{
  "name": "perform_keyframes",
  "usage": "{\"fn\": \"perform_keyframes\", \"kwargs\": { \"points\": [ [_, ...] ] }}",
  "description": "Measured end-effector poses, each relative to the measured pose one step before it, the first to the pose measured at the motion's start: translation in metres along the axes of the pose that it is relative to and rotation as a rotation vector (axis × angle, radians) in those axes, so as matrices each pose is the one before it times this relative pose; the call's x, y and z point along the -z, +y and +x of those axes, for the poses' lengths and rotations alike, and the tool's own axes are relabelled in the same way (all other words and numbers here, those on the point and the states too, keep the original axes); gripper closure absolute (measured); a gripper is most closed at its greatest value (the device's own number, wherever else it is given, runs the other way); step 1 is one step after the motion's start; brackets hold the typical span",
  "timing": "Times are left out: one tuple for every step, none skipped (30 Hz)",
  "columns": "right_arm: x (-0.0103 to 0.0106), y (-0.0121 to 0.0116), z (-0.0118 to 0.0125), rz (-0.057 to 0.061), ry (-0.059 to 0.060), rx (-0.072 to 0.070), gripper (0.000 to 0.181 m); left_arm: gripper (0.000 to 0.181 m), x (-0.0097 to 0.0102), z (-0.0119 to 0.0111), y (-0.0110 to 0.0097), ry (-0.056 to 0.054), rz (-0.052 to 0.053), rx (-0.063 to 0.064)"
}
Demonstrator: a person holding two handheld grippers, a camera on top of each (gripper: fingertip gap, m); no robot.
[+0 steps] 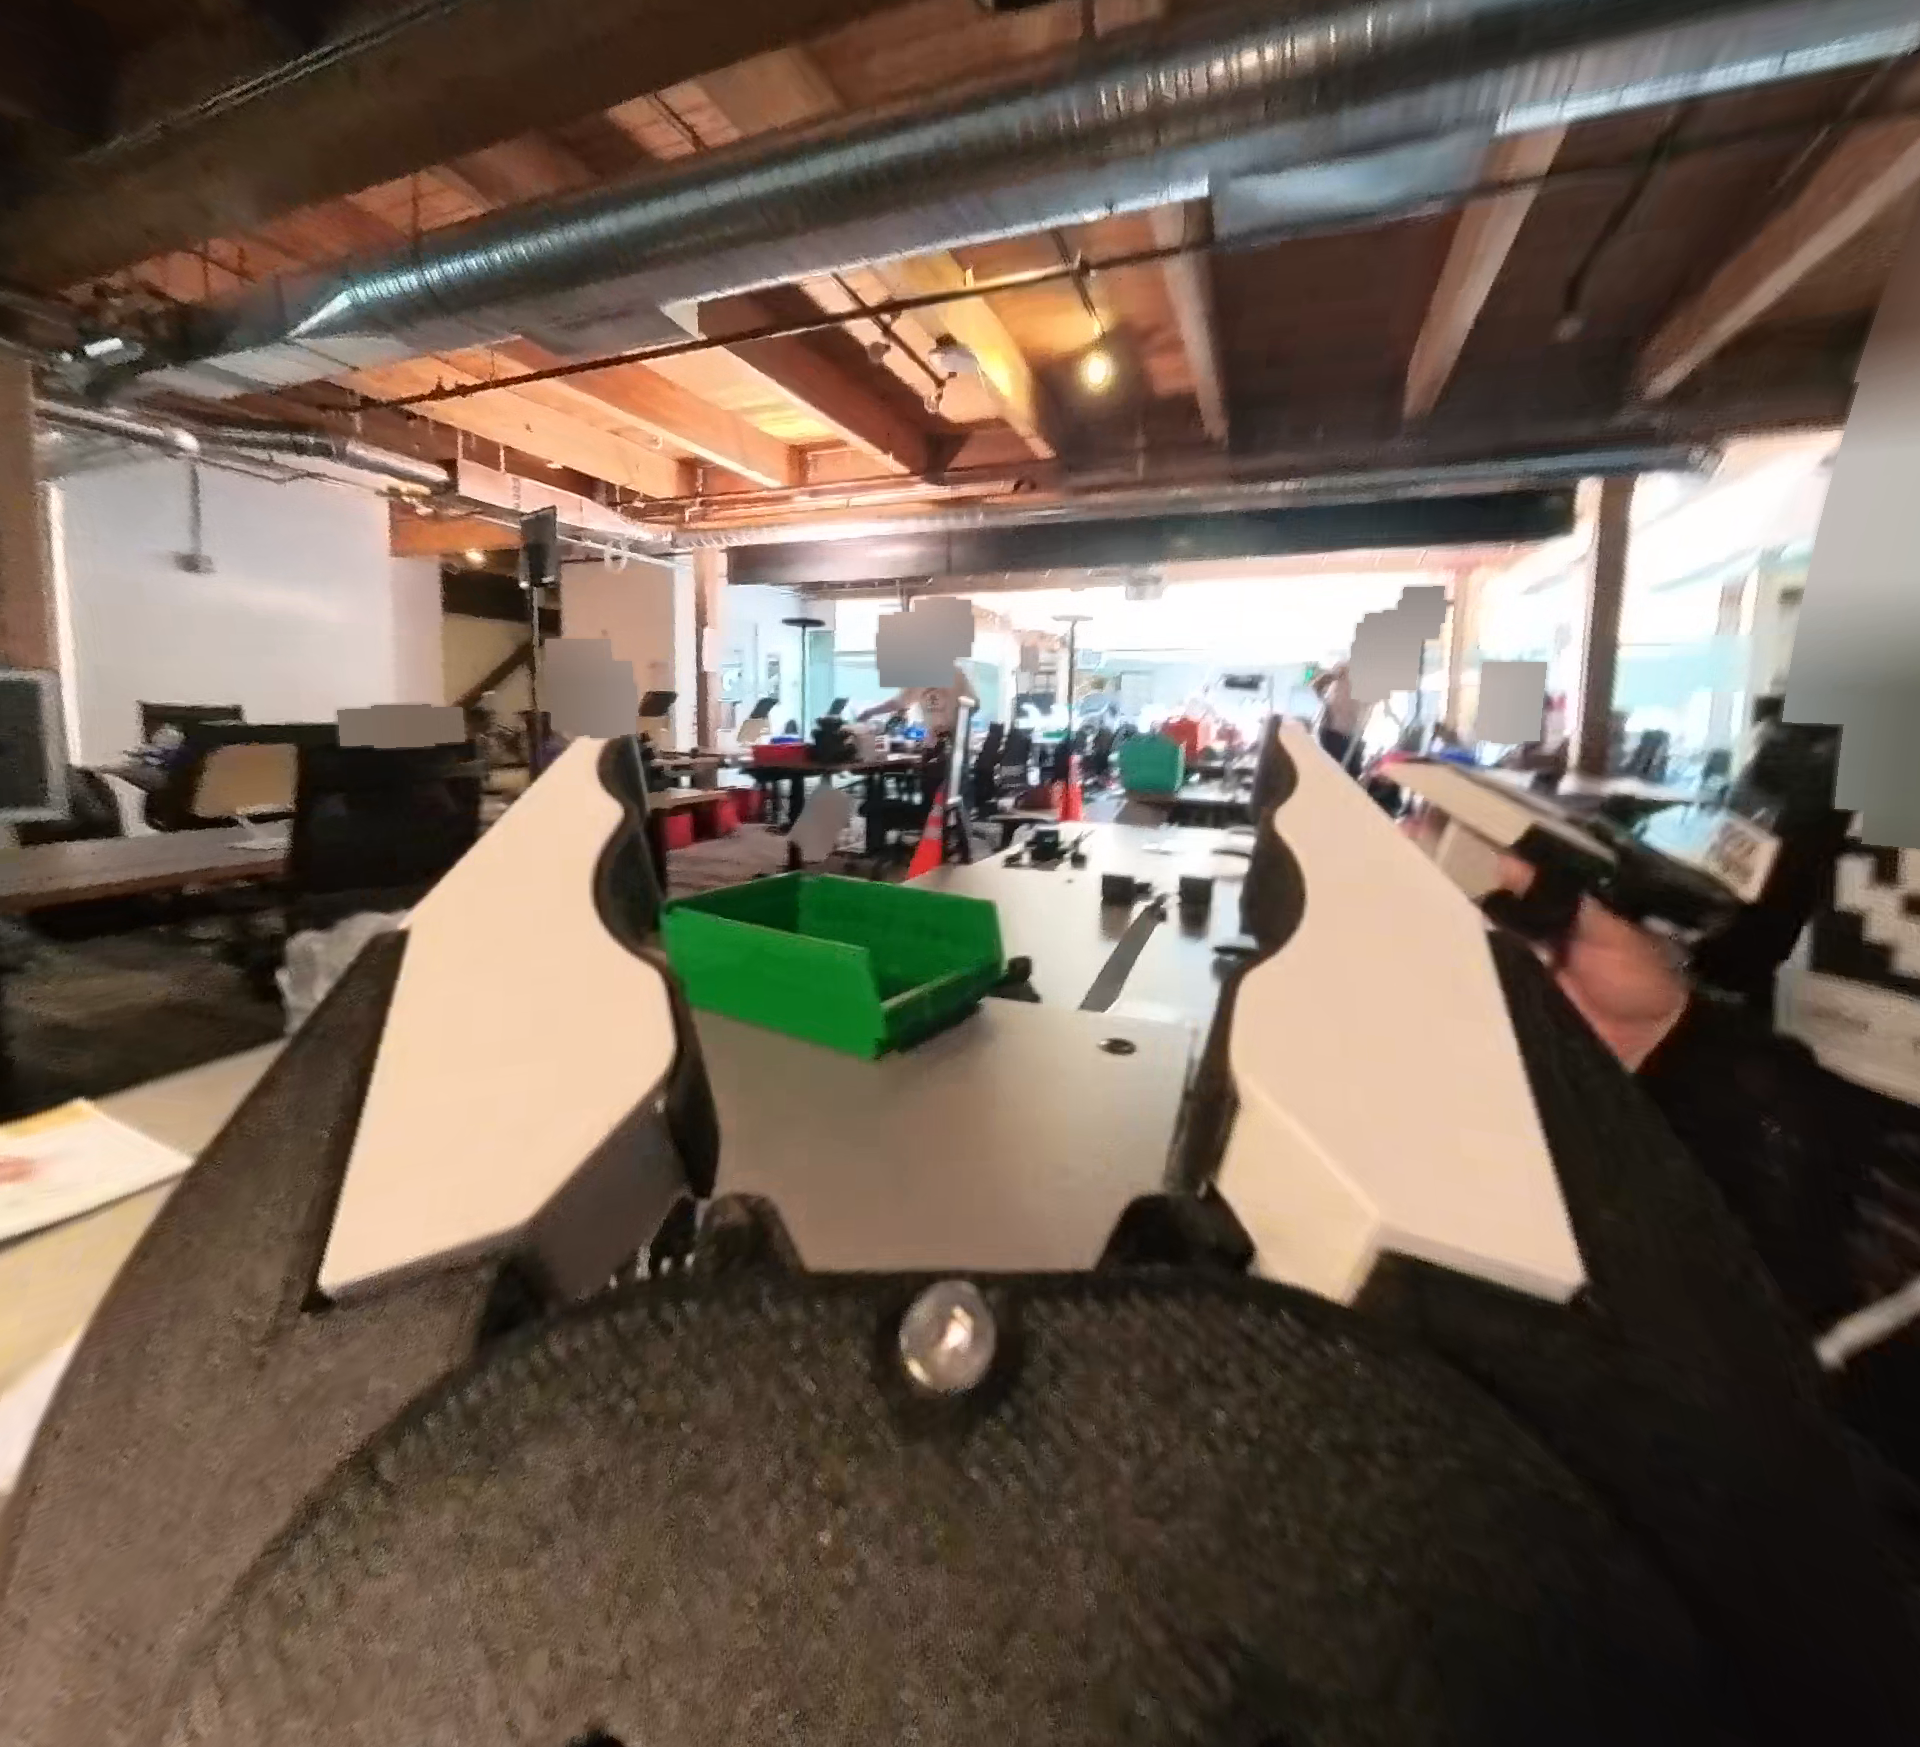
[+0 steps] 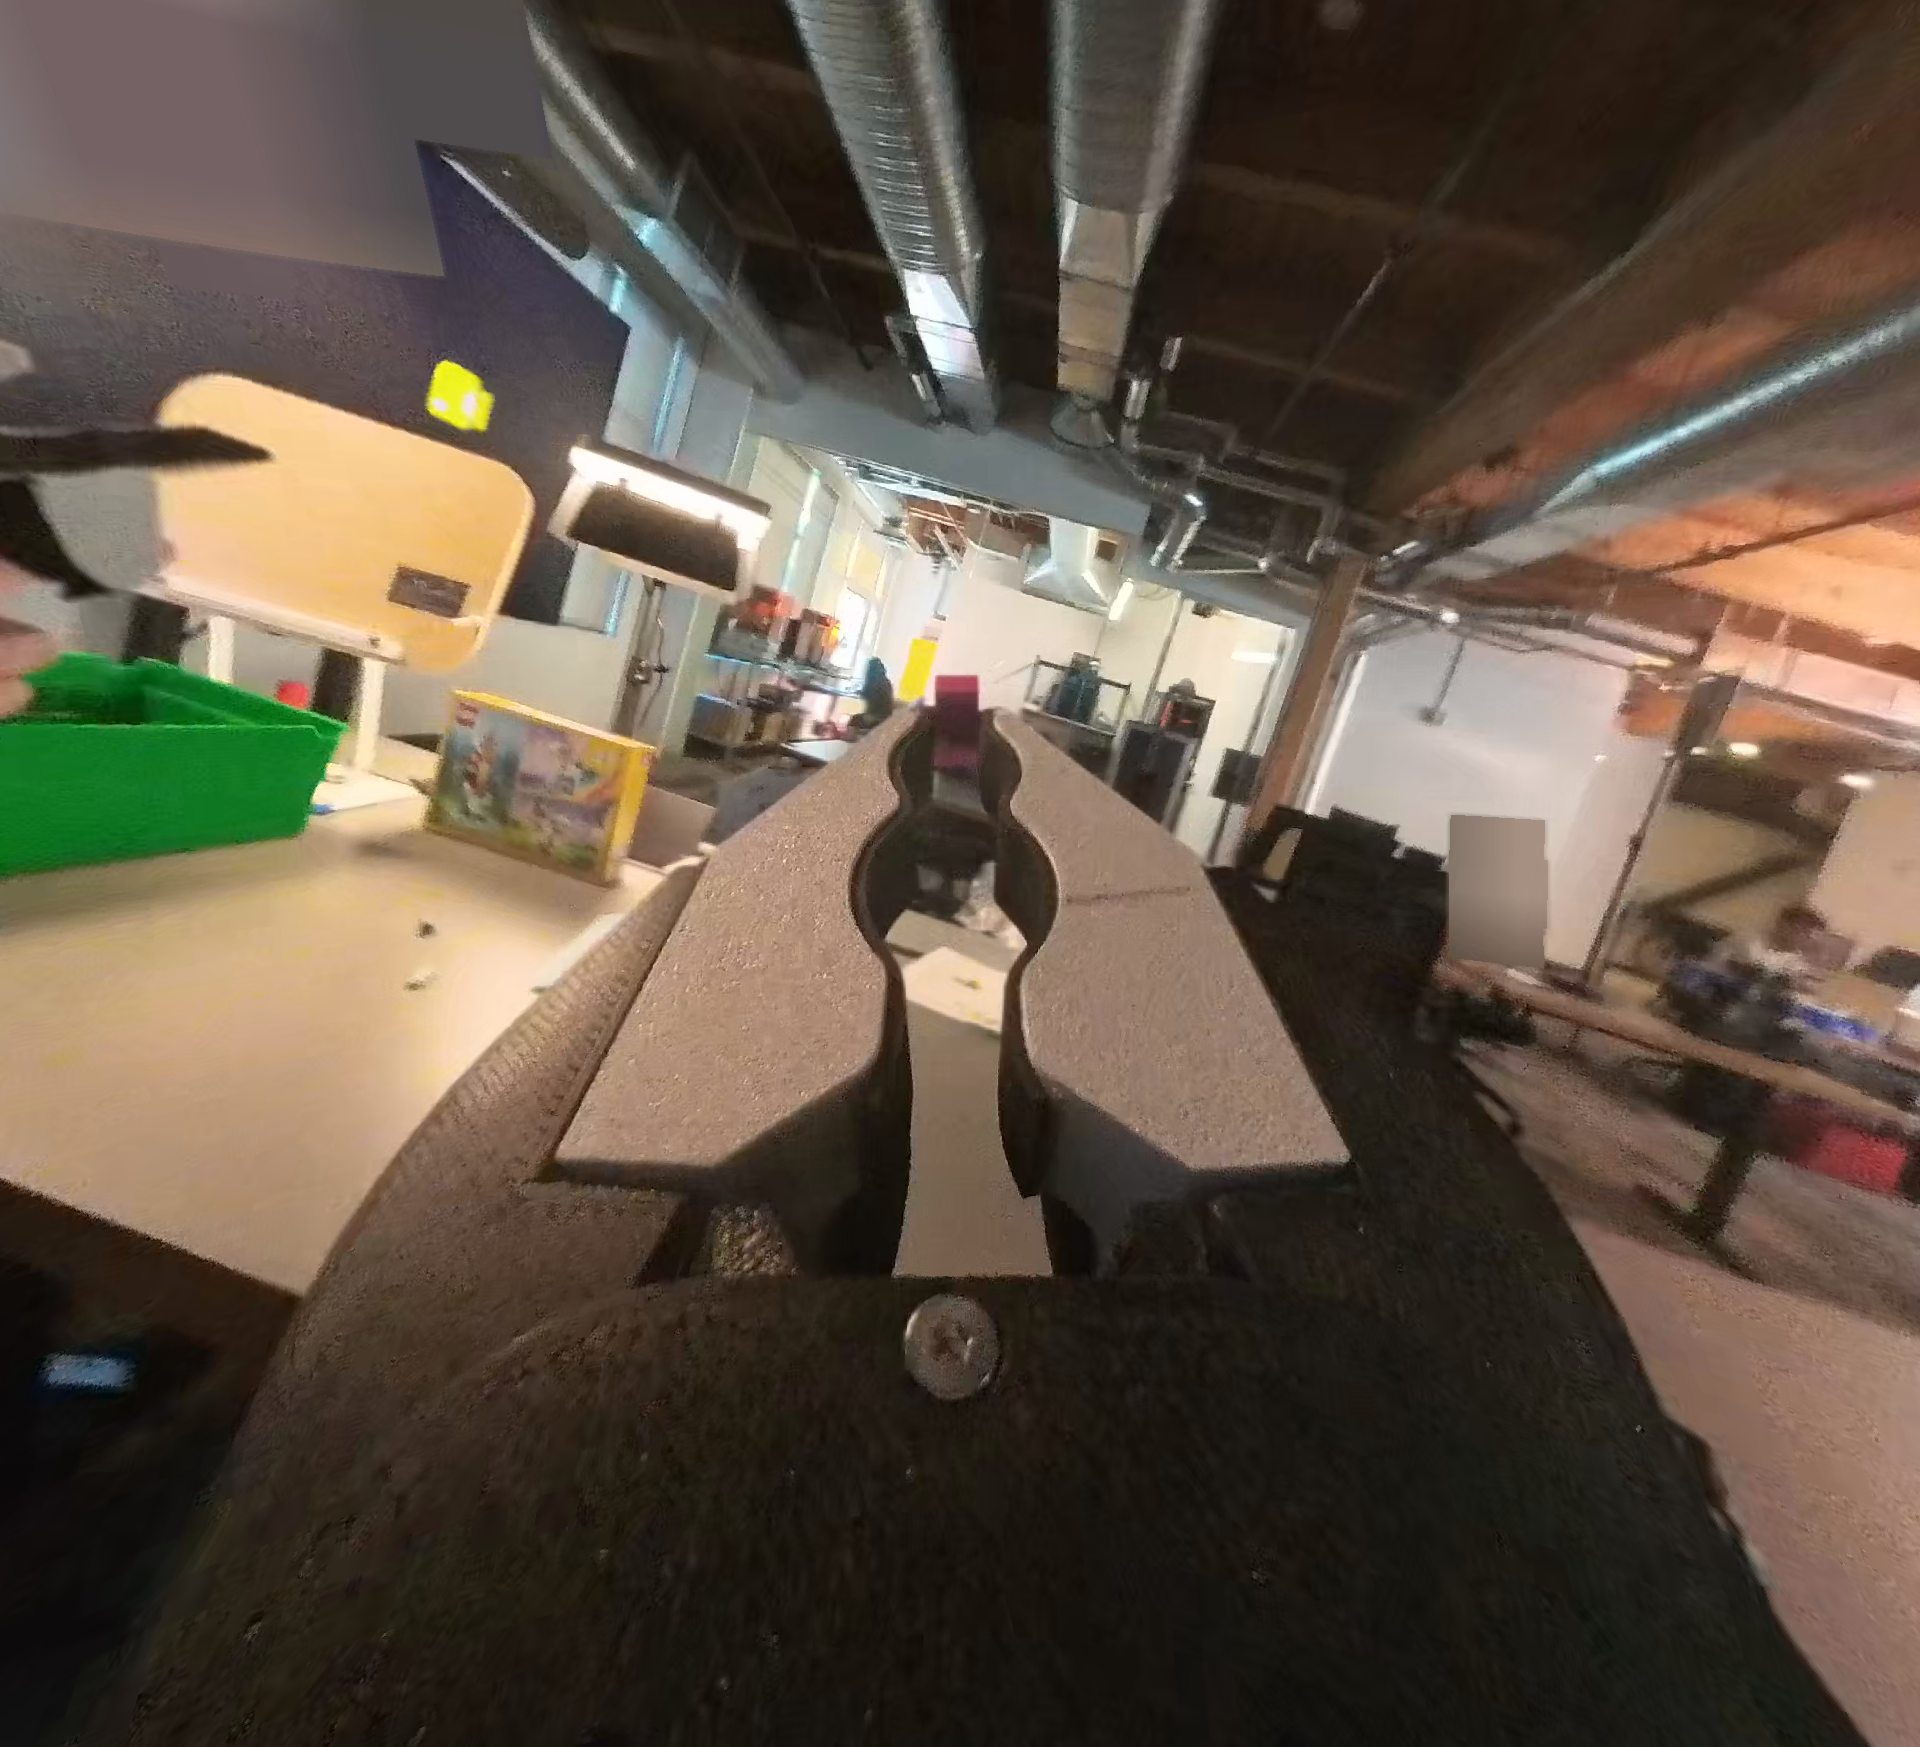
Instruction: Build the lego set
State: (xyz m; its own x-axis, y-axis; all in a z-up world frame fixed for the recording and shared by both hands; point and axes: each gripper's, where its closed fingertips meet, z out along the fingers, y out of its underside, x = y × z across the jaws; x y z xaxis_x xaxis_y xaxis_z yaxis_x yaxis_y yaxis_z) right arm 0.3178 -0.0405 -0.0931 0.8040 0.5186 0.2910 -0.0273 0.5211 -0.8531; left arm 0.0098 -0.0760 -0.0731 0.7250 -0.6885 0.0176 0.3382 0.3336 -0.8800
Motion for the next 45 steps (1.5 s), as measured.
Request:
{"fn": "perform_keyframes", "kwargs": {
  "points": [
    [-0.00014, -0.00353, -0.00682, 0.0031, -0.0287, -0.0047, 0.176, 0.065, 0.00251, 0.00001, 0.00101, -0.0013, -0.0009, 0.0291],
    [-0.00067, -0.00237, -0.00595, -0.0011, -0.0236, 0.0095, 0.176, 0.063, 0.00114, -0.00114, 0.00281, -0.0075, -0.0111, 0.0075],
    [-0.00147, -0.00145, -0.00406, -0.0024, -0.0128, 0.0175, 0.175, 0.062, 0.00069, -0.0018, 0.00287, -0.0103, -0.01, -0.0042],
    [-0.00166, -0.00167, -0.00249, 0.0066, -0.0042, 0.0163, 0.175, 0.061, 0.00065, -0.00186, 0.00233, -0.008, -0.0043, -0.0105],
    [-0.00237, -0.00171, -0.00177, 0.0166, -0.0011, 0.009, 0.175, 0.061, 0.00063, -0.00284, 0.00217, -0.0125, -0.0022, -0.0105],
    [-0.0036, 0.00043, -0.00132, 0.01, -0.0031, -0.0032, 0.175, 0.062, 0.00051, -0.00336, 0.00208, -0.0109, -0.0022, -0.0072],
    [-0.00521, 0.00322, -0.00153, -0.0037, -0.0097, -0.012, 0.175, 0.062, 0.00059, -0.00314, 0.00231, -0.0045, -0.004, -0.0039],
    [-0.00609, 0.00437, -0.00154, -0.0049, -0.0121, -0.0097, 0.175, 0.063, 0.00037, -0.00366, 0.00277, -0.0015, -0.0081, -0.0088],
    [-0.00666, 0.00546, -0.00041, -0.0049, -0.0065, -0.0026, 0.175, 0.064, 0.00017, -0.0054, 0.004, -0.0063, -0.0153, -0.0208],
    [-0.00745, 0.00745, -0.00044, -0.0101, -0.0105, 0.0041, 0.176, 0.064, -0.00044, -0.00664, 0.00564, -0.0066, -0.022, -0.0327],
    [-0.0082, 0.00943, -0.0008, -0.0136, -0.0156, 0.0068, 0.176, 0.065, -0.00105, -0.00767, 0.00695, -0.0061, -0.0254, -0.0362],
    [-0.00912, 0.01114, 0.00039, -0.0136, -0.011, 0.0079, 0.175, 0.066, -0.00172, -0.00814, 0.00819, -0.0023, -0.0255, -0.0354],
    [-0.01032, 0.01231, 0.00144, -0.0121, -0.0075, 0.0082, 0.176, 0.067, -0.00272, -0.00812, 0.00909, 0.0038, -0.0238, -0.0324],
    [-0.01144, 0.01266, 0.00205, -0.0088, -0.006, 0.0058, 0.175, 0.068, -0.00352, -0.00818, 0.01007, 0.0083, -0.0241, -0.0252],
    [-0.01269, 0.01222, 0.00251, -0.005, -0.0053, 0.0023, 0.175, 0.069, -0.00478, -0.00812, 0.01046, 0.0135, -0.0225, -0.016],
    [-0.0138, 0.01142, 0.00261, -0.0056, -0.0085, -0.0015, 0.175, 0.069, -0.00575, -0.00778, 0.01075, 0.0173, -0.0224, -0.0069],
    [-0.01436, 0.01008, 0.00206, -0.0057, -0.0152, -0.0033, 0.175, 0.069, -0.00677, -0.00775, 0.01028, 0.0177, -0.0246, -0.001],
    [-0.01376, 0.00789, 0.00131, -0.0021, -0.0206, -0.0001, 0.175, 0.069, -0.00742, -0.00746, 0.00911, 0.0179, -0.026, 0.006],
    [-0.01229, 0.00602, 0.00169, -0.002, -0.0163, 0.0044, 0.175, 0.067, -0.00763, -0.00671, 0.00662, 0.0179, -0.0222, 0.0115],
    [-0.01022, 0.00437, 0.00235, -0.0037, -0.0079, 0.0084, 0.175, 0.065, -0.00704, -0.00611, 0.00388, 0.0133, -0.0165, 0.0111],
    [-0.00806, 0.00245, 0.00232, -0.0046, -0.0024, 0.0129, 0.175, 0.064, -0.00592, -0.00579, 0.00096, 0.0038, -0.0074, 0.0047],
    [-0.00582, -0.00017, 0.00147, -0.0029, -0.0011, 0.0118, 0.175, 0.064, -0.00461, -0.0047, -0.00122, -0.0027, 0.0021, -0.0014],
    [-0.00406, -0.00287, 0.00027, 0.0016, -0.0033, 0.0032, 0.175, 0.064, -0.00392, -0.00304, -0.00311, -0.0047, 0.009, 0.0031],
    [-0.00291, -0.00451, -0.00164, 0.003, -0.012, -0.002, 0.175, 0.066, -0.00382, 0.00003, -0.00462, 0.0052, 0.0131, 0.0119],
    [-0.002, -0.00488, -0.00253, 0.0, -0.0174, 0.0041, 0.175, 0.068, -0.00454, 0.00245, -0.0041, 0.0144, 0.0083, 0.0101],
    [-0.00129, -0.00535, -0.00055, 0.0034, -0.004, 0.0086, 0.175, 0.07, -0.00542, 0.00248, -0.00049, 0.0124, -0.0117, -0.0031],
    [-0.00096, -0.00506, -0.0008, 0.0059, -0.006, 0.0121, 0.175, 0.073, -0.00602, 0.00263, 0.00444, 0.0111, -0.0349, -0.0134],
    [-0.00096, -0.00281, -0.00295, -0.0006, -0.0241, 0.0207, 0.176, 0.073, -0.00657, 0.00445, 0.00946, 0.0247, -0.0566, -0.0209],
    [-0.00111, 0.00057, -0.00448, -0.011, -0.0384, 0.0273, 0.176, 0.073, -0.00722, 0.00379, 0.01354, 0.0253, -0.0686, -0.0299],
    [-0.0014, 0.00446, -0.00701, -0.0233, -0.058, 0.0265, 0.175, 0.074, -0.00829, 0.00319, 0.01573, 0.0279, -0.0709, -0.0295],
    [-0.00212, 0.00596, -0.00781, -0.0221, -0.0647, 0.0164, 0.175, 0.076, -0.0097, 0.00422, 0.01772, 0.0464, -0.0735, -0.026],
    [-0.00364, 0.00662, -0.00472, -0.0225, -0.046, -0.0008, 0.175, 0.076, -0.01148, 0.00149, 0.01987, 0.0434, -0.0821, -0.0189],
    [-0.00468, 0.00598, -0.0019, -0.0182, -0.0292, -0.0069, 0.175, 0.077, -0.01233, -0.00026, 0.02137, 0.0474, -0.0904, -0.0045],
    [-0.00525, 0.00494, -0.00157, -0.0121, -0.0273, -0.01, 0.175, 0.078, -0.01245, -0.00017, 0.0211, 0.0617, -0.0909, 0.0098],
    [-0.00572, 0.00472, -0.00227, -0.0124, -0.034, -0.016, 0.175, 0.08, -0.01128, -0.00328, 0.01718, 0.0462, -0.0663, 0.0176],
    [-0.00601, 0.00476, -0.00248, -0.0115, -0.0355, -0.0162, 0.175, 0.086, -0.0088, -0.00286, 0.01248, 0.0459, -0.0352, 0.0208],
    [-0.006, 0.00513, -0.00188, -0.0113, -0.0293, -0.0153, 0.175, 0.089, -0.00646, -0.00347, 0.00856, 0.0367, -0.0158, 0.0286],
    [-0.00582, 0.00703, -0.00283, -0.0207, -0.0348, -0.0147, 0.175, 0.093, -0.00392, -0.00323, 0.00487, 0.0302, 0.0027, 0.0269],
    [-0.00576, 0.00874, -0.00211, -0.0285, -0.0305, -0.0159, 0.175, 0.1, -0.0021, -0.00252, 0.0025, 0.0252, 0.0135, 0.0183],
    [-0.00539, 0.00874, -0.00035, -0.0247, -0.0189, -0.0178, 0.175, 0.105, -0.00122, -0.00283, 0.00173, 0.0166, 0.0147, 0.0146],
    [-0.00494, 0.00821, -0.00018, -0.0184, -0.0184, -0.0207, 0.175, 0.11, -0.0012, -0.00132, 0.00207, 0.0217, 0.0104, 0.0175],
    [-0.00448, 0.00701, 0.00005, -0.0111, -0.0186, -0.0242, 0.175, 0.112, -0.00165, -0.00082, 0.00228, 0.024, 0.0104, 0.0222],
    [-0.00378, 0.00587, 0.00025, -0.0064, -0.018, -0.0233, 0.175, 0.116, -0.00192, -0.00071, 0.00202, 0.0205, 0.0135, 0.0199],
    [-0.00317, 0.00535, 0.00057, -0.0081, -0.0157, -0.0174, 0.175, 0.119, -0.00179, 0.00001, 0.00177, 0.0202, 0.014, 0.0146],
    [-0.00247, 0.00499, 0.00121, -0.0091, -0.0113, -0.0083, 0.175, 0.121, -0.00164, 0.00025, 0.00152, 0.0171, 0.0138, 0.0135]
  ]
}}
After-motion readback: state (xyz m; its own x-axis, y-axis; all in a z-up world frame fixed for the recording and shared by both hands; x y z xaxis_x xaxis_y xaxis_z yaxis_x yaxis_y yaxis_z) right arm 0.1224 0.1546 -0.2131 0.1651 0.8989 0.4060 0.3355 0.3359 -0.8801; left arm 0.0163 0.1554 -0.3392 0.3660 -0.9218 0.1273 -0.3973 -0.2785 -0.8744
